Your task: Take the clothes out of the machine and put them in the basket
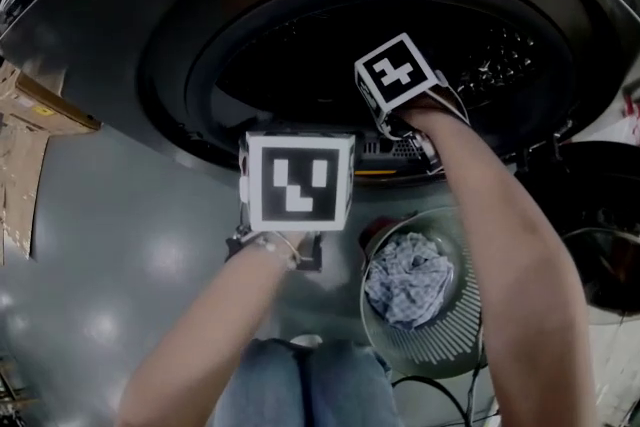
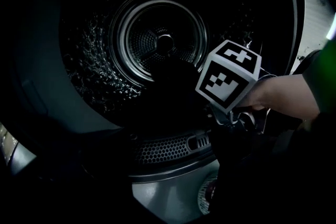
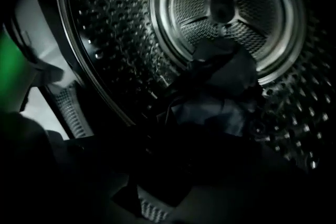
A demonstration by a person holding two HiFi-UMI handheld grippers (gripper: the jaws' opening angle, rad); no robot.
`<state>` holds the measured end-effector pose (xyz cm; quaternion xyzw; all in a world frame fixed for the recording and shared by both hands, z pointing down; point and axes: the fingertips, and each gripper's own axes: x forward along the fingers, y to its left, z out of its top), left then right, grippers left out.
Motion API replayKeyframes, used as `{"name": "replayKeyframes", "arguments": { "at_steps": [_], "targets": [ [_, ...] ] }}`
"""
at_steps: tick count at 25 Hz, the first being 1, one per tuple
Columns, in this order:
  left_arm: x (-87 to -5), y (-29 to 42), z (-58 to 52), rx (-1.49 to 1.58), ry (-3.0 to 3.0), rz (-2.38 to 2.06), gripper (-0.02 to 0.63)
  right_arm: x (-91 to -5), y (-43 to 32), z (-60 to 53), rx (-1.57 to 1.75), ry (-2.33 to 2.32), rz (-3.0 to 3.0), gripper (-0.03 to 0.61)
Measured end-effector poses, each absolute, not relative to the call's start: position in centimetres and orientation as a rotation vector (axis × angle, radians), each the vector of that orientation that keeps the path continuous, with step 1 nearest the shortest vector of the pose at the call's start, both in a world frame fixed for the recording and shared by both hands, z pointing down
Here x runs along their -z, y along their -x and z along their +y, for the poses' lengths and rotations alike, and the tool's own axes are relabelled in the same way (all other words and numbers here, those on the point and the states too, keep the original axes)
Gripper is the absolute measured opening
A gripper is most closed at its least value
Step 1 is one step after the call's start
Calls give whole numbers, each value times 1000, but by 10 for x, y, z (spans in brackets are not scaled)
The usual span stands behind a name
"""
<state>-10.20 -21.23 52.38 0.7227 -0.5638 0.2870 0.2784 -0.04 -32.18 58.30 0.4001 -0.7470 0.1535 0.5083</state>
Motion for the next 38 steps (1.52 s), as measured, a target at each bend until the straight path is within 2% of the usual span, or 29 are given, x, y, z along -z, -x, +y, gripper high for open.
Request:
{"name": "replayKeyframes", "arguments": {
  "at_steps": [7, 13, 14, 16, 24, 28, 33, 38],
  "targets": [
    [-532, 106, -218, -737, -1868, -1555, 480, -613, -7, -345, -130, -789, -1643, 238],
    [-536, 100, -222, -718, -1894, -1539, 480, -643, -6, -339, -145, -526, -1599, 236],
    [-536, 100, -222, -715, -1900, -1536, 480, -646, -4, -337, -143, -489, -1602, 217],
    [-535, 101, -221, -706, -1909, -1532, 480, -650, -1, -331, -108, -421, -1606, 32],
    [-531, 108, -191, -718, -1840, -1492, 469, -605, 0, -313, -55, -580, -1847, 28],
    [-513, 92, -181, -617, -1903, -1448, 470, -574, -2, -287, -74, -671, -1977, 28],
    [-496, 87, -168, -632, -1926, -1448, 471, -525, -18, -260, 55, -758, -1984, 28],
    [-474, 88, -151, -625, -1927, -1426, 471, -495, -15, -226, -19, -784, -2041, 28]
  ]
}}
